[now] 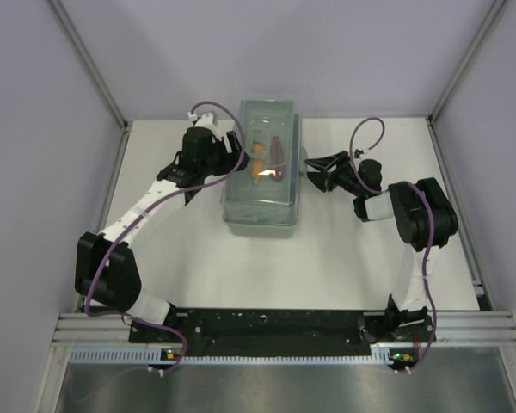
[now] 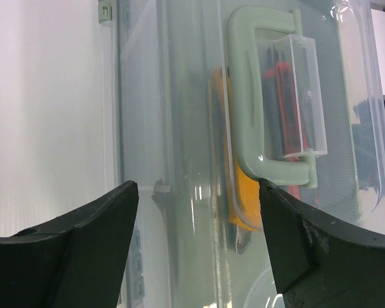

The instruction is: Pack the tool kit

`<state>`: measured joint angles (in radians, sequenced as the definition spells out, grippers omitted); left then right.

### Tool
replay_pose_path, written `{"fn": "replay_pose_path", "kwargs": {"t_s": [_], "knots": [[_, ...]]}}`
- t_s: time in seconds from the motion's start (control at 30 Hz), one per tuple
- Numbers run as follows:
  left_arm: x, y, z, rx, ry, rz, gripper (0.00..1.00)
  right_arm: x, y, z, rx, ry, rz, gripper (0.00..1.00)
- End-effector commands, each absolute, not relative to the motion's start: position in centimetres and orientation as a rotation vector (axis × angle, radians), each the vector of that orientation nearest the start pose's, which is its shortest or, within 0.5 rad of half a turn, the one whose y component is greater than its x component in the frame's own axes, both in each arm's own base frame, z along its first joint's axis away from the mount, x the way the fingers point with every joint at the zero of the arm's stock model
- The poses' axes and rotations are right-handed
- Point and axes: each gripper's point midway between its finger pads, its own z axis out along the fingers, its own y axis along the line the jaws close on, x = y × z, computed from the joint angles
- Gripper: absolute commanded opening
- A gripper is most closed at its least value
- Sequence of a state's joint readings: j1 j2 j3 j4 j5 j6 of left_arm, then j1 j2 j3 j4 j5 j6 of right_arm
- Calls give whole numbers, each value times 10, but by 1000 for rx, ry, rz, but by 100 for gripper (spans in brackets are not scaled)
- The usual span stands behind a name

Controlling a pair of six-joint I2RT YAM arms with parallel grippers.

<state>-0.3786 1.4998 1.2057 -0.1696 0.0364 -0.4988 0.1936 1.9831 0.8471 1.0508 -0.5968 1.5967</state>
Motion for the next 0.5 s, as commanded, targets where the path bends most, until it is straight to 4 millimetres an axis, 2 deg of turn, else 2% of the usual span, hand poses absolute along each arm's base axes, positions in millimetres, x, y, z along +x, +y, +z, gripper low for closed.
{"fn": "replay_pose_path", "kwargs": {"t_s": [0.0, 0.13, 0.33, 0.47], "knots": [[413, -192, 193, -94, 2152, -544, 79, 428, 246, 201, 502, 1800, 1814, 52], [414, -192, 191, -85, 2157, -541, 79, 429, 246, 169, 536, 1940, 1698, 53], [412, -194, 185, -75, 2179, -546, 79, 427, 241, 136, 582, 2064, 1581, 55], [412, -194, 184, -68, 2184, -545, 79, 423, 236, 107, 646, 2193, 1469, 55]]}}
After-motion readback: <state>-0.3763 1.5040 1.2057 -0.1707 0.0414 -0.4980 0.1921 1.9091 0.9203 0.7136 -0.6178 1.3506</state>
